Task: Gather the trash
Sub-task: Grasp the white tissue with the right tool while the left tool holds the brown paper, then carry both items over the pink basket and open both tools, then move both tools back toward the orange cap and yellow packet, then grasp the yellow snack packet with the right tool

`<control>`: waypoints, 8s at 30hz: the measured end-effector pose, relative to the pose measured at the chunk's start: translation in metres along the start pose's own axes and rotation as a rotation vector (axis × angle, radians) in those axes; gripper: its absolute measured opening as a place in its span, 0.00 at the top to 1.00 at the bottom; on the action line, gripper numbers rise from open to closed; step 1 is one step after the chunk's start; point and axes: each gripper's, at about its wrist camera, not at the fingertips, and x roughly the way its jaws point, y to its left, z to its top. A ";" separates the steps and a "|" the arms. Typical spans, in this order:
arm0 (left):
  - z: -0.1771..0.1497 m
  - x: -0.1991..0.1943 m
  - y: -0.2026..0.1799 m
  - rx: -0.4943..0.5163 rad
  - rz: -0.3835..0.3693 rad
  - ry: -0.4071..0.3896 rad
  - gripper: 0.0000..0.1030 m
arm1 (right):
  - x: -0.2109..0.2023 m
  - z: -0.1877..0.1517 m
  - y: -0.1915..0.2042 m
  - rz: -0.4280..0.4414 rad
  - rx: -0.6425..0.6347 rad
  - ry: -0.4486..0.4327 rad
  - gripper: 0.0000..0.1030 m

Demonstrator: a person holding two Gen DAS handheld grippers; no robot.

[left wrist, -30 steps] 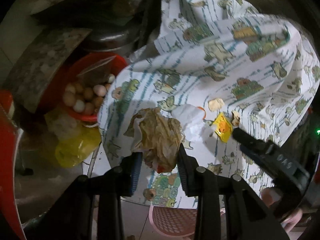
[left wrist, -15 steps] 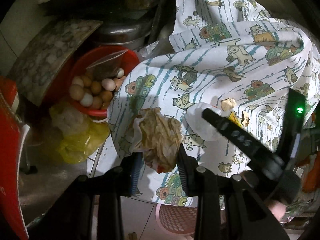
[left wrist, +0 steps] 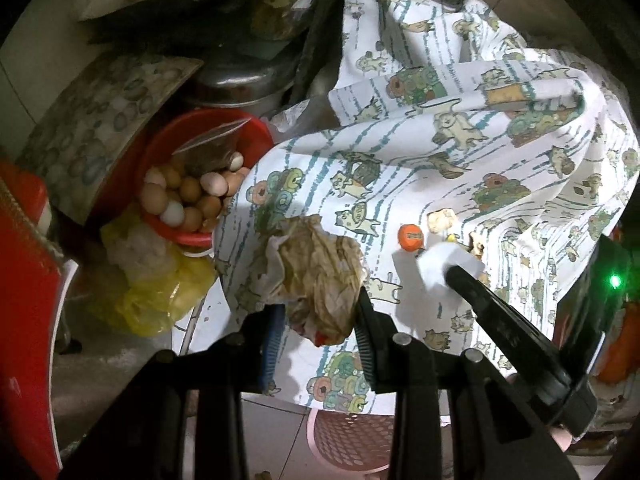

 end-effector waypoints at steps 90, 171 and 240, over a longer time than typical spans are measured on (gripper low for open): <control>-0.190 0.118 -0.068 0.221 0.002 0.372 0.68 | 0.005 -0.208 -0.132 -0.083 0.076 0.376 0.92; -0.059 -0.104 -0.082 0.314 0.083 -0.597 0.00 | -0.213 -0.097 -0.096 -0.299 -0.113 -0.320 0.24; 0.010 -0.044 -0.057 0.149 0.080 -0.364 0.00 | -0.011 -0.005 -0.022 -0.187 -0.381 0.138 0.99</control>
